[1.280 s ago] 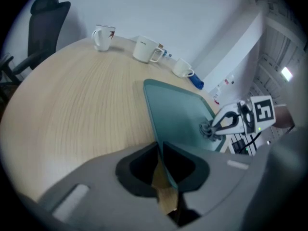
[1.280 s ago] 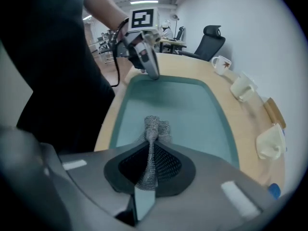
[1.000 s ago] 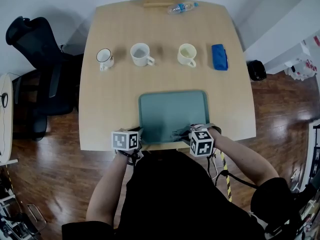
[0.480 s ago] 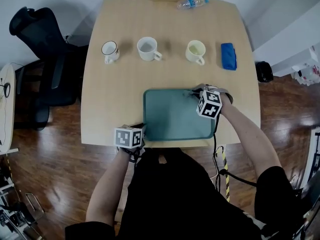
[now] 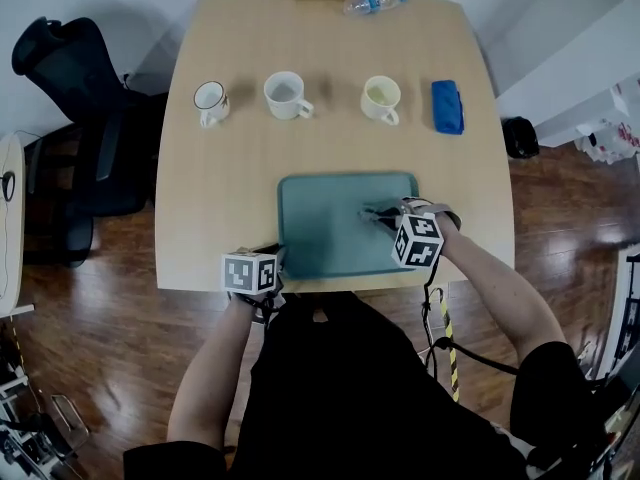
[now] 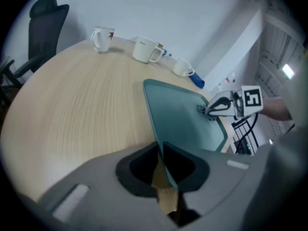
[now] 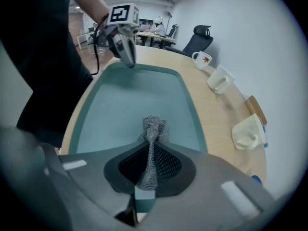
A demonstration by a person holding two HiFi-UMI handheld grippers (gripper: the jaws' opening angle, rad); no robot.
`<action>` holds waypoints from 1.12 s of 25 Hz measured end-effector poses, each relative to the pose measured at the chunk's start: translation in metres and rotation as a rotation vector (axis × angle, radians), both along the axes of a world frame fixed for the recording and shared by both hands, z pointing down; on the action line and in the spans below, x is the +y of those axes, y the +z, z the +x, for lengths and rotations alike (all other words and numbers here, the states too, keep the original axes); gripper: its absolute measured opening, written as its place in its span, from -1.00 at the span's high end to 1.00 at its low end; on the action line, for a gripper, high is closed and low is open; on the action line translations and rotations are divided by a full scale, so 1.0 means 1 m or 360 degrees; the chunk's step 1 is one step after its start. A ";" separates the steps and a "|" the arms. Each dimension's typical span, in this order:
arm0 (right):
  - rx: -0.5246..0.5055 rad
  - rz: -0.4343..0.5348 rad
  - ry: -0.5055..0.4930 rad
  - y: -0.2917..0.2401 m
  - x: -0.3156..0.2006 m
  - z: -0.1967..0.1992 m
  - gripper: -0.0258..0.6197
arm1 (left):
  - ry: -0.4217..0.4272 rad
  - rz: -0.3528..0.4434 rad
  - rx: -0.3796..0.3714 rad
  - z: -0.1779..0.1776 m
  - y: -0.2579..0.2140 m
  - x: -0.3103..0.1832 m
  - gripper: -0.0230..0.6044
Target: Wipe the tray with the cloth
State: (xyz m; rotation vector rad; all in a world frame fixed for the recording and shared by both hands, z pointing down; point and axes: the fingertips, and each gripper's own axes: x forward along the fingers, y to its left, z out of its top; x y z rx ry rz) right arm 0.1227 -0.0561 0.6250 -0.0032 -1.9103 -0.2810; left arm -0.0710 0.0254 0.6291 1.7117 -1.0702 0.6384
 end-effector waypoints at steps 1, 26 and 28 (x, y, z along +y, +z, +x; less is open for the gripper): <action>0.0002 -0.0019 -0.0029 0.000 0.014 0.002 0.84 | 0.0002 0.0000 0.0001 0.000 0.000 0.000 0.80; 0.0169 0.0187 0.0014 -0.002 -0.088 0.036 0.84 | 0.0028 0.0022 -0.0073 0.004 -0.003 -0.001 0.80; 0.0163 0.0196 0.0003 -0.003 -0.097 0.037 0.84 | 0.0022 0.0026 -0.0075 0.002 -0.002 -0.002 0.79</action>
